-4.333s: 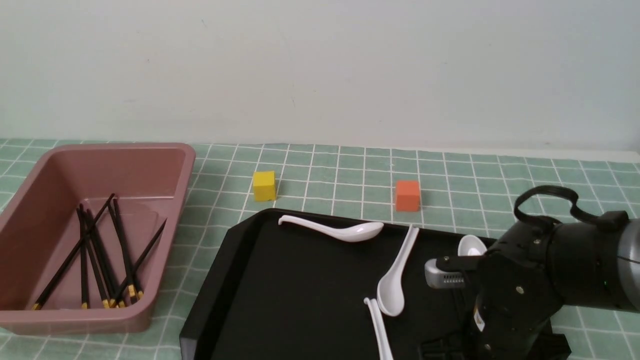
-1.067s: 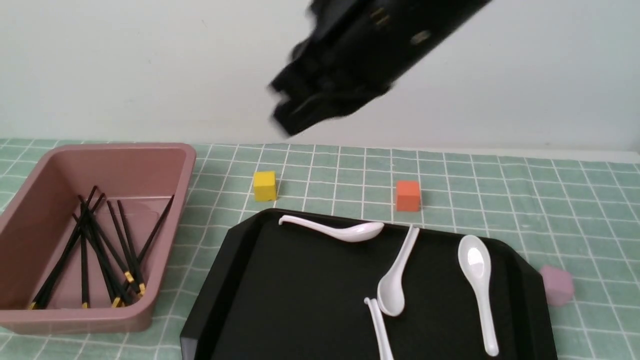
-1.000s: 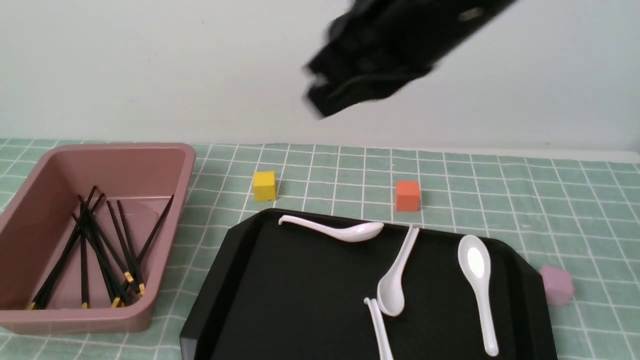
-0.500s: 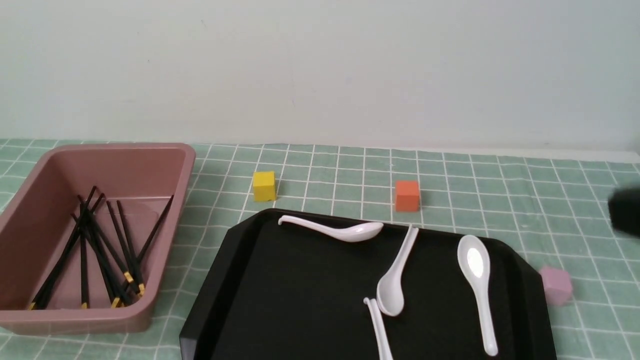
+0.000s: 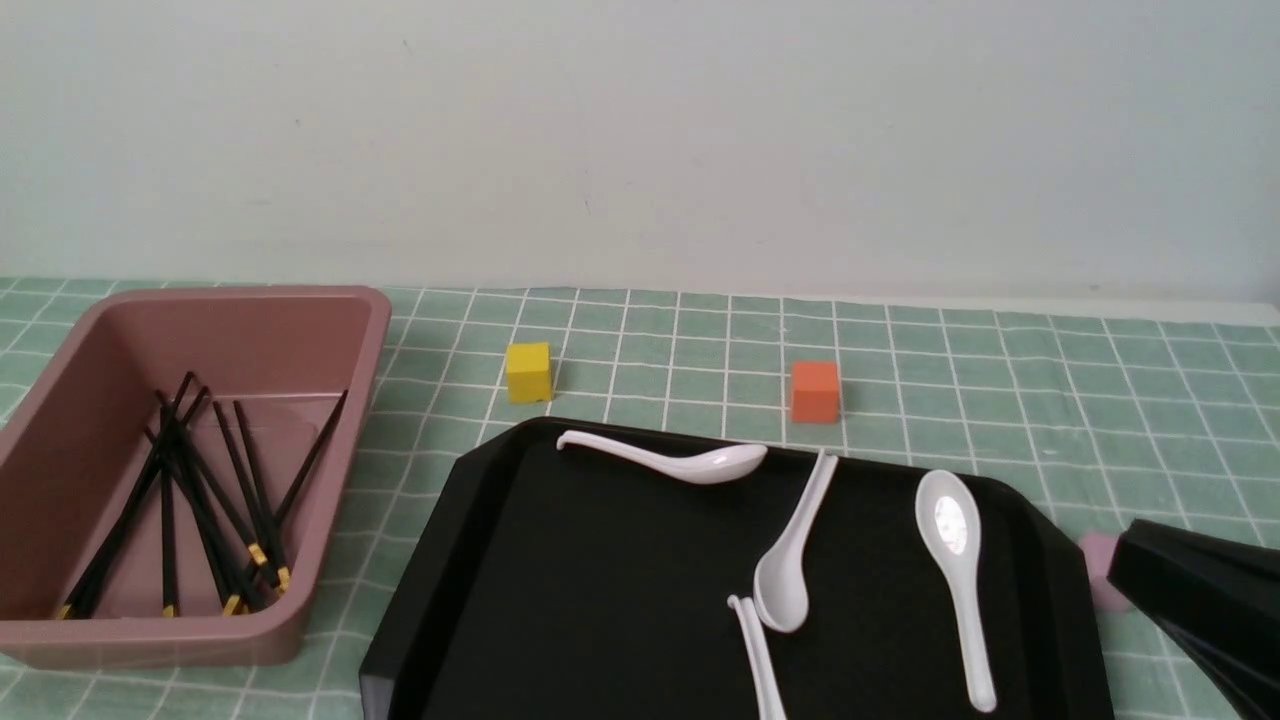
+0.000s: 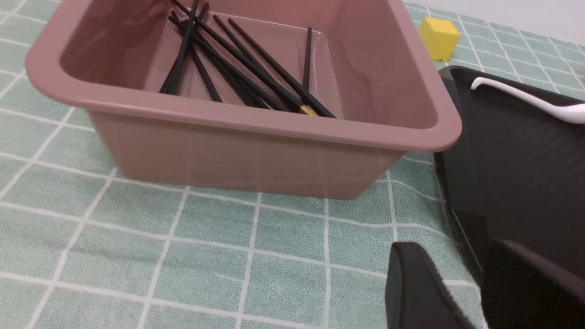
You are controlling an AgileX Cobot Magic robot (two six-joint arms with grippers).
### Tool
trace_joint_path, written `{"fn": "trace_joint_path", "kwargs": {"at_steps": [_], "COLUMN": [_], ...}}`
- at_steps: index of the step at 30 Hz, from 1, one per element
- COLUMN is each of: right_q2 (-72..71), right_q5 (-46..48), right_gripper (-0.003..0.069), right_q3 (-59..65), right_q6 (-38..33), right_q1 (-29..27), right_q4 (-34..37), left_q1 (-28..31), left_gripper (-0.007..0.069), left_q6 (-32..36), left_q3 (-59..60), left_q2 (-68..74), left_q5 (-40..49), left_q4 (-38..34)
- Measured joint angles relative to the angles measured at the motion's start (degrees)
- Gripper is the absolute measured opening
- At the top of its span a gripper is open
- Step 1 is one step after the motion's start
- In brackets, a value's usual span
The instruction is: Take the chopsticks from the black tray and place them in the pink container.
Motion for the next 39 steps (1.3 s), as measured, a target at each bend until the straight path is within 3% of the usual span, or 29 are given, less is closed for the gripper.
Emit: {"fn": "trace_joint_path", "kwargs": {"at_steps": [22,28,30,35,39], "right_q2": [-3.4,-9.7,-14.3,-24.0,-28.6], "right_q5": [2.8,8.0,8.3,8.5,9.5], "right_gripper": [0.0034,0.0041,0.0044,0.0049,0.0055], "right_q3": [0.1,2.6,6.6,15.9,21.5], "right_q6": [0.0,0.0,0.0,0.0,0.0], "right_q1": [-0.9,-12.5,-19.2,-30.2,-34.8], "right_q4": [-0.9,-1.0,-1.1,-1.1,-1.1], "left_q1": [0.0,0.0,0.0,0.0,0.0], "left_gripper": [0.0239,0.0239,0.0239,0.0239,0.0239], "left_q6": [0.0,0.0,0.0,0.0,0.0], "left_q3": [0.0,0.0,0.0,0.0,0.0], "left_q2": [0.0,0.0,0.0,0.0,0.0], "left_q5": [0.0,0.0,0.0,0.0,0.0], "left_q4": [0.0,0.0,0.0,0.0,0.0]}}
